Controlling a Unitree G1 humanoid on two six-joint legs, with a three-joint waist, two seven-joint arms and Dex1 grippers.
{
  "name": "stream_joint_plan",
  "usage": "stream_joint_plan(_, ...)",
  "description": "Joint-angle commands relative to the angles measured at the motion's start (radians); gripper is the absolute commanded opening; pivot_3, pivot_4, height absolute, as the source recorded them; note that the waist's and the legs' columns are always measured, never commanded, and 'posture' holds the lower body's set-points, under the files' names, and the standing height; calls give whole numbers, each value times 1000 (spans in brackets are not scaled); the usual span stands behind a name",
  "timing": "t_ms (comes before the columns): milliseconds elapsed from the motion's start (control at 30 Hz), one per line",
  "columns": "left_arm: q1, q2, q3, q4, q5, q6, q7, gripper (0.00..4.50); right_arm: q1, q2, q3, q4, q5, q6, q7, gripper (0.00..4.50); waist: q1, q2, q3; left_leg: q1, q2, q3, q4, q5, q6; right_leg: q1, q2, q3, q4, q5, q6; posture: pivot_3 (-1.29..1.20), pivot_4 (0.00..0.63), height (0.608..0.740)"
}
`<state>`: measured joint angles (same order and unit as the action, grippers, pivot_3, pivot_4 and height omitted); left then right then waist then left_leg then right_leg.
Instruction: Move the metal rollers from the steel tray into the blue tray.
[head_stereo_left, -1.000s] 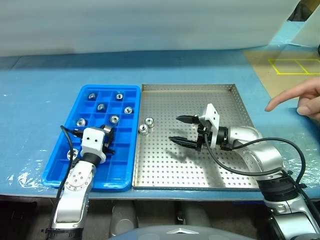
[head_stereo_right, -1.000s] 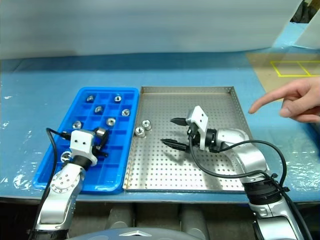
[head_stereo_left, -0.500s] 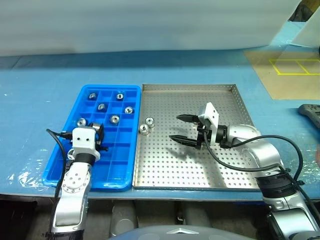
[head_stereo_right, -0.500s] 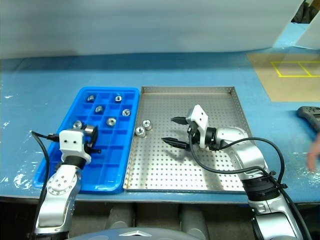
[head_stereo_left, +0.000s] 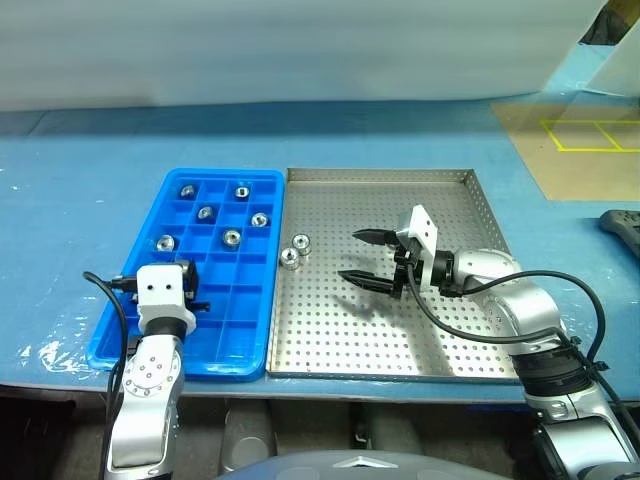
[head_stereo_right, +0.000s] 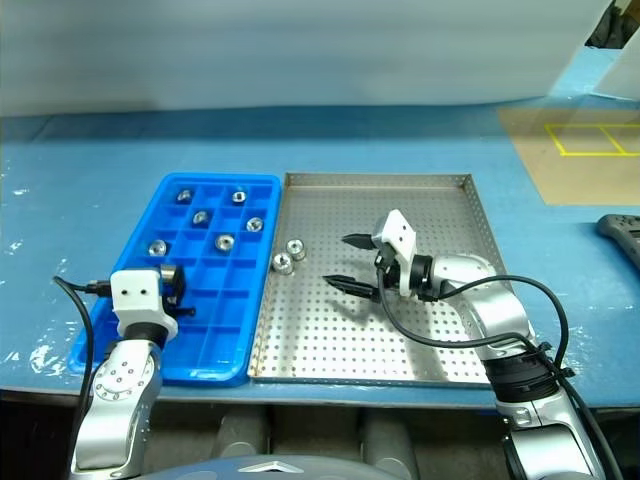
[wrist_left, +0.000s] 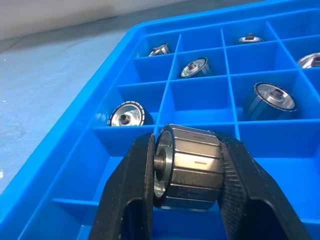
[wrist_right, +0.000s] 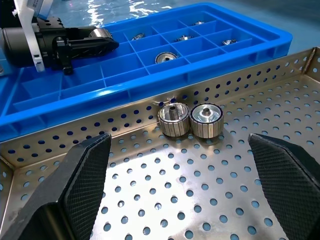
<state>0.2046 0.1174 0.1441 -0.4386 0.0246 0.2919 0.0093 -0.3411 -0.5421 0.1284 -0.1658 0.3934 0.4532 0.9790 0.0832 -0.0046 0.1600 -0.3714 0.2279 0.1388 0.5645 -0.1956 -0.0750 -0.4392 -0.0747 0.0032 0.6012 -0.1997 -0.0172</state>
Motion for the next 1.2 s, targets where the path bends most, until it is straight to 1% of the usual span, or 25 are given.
stream_joint_plan(33,-13,15,22,38,-7,-10,-9,1279,-11,5,-10,-12,5,-21,1,4500,3,0,0,0,0,0,0,0,0,0,0,0,0,0,0,144,150,740)
stream_joint_plan(200,-38,24,25,96,-13,-31,-17,1279,-5,8,-13,-19,5,-19,-7,4500,12,1,-1,1,0,0,0,0,0,0,0,0,1,0,0,126,150,740)
stream_joint_plan(267,-50,27,23,113,-15,-30,-23,2014,-4,8,-14,-20,4,-19,-9,4500,13,2,-1,2,0,0,0,0,0,0,0,0,2,0,0,126,150,740)
stream_joint_plan(300,-61,27,21,120,-20,-22,-28,2239,-3,8,-15,-20,3,-19,-11,4500,13,2,-1,2,-1,0,0,0,0,1,0,0,2,0,0,126,150,740)
stream_joint_plan(500,-114,34,19,127,-38,14,-45,4337,0,7,-17,-23,4,-20,-22,4500,14,2,-1,2,-1,0,1,1,-1,1,0,1,3,0,0,126,150,740)
stream_joint_plan(533,-121,36,16,118,-42,24,-52,4456,0,7,-18,-24,4,-20,-24,4500,13,2,-1,2,-1,0,1,1,-1,1,0,0,3,0,0,104,150,740)
stream_joint_plan(633,-132,40,6,93,-59,34,-78,4456,2,6,-21,-26,5,-19,-29,4500,16,2,-1,3,-1,0,2,0,-1,1,0,0,3,0,0,104,150,740)
stream_joint_plan(833,-162,68,-66,43,-56,-4,-149,4456,17,-2,-34,-41,7,-17,-49,4500,20,1,-1,2,-2,-1,4,0,0,1,-1,0,3,0,0,86,150,740)
stream_joint_plan(933,-179,71,-101,31,-60,-14,-180,4456,27,-8,-42,-51,8,-14,-59,4500,13,0,0,2,-1,-1,5,0,0,0,-2,0,3,0,0,59,150,740)
stream_joint_plan(1200,-256,93,-159,74,-70,-72,-262,4456,60,-32,-86,-84,17,-4,-93,4500,7,0,0,3,1,0,2,1,-2,0,1,1,4,0,0,4,150,740)
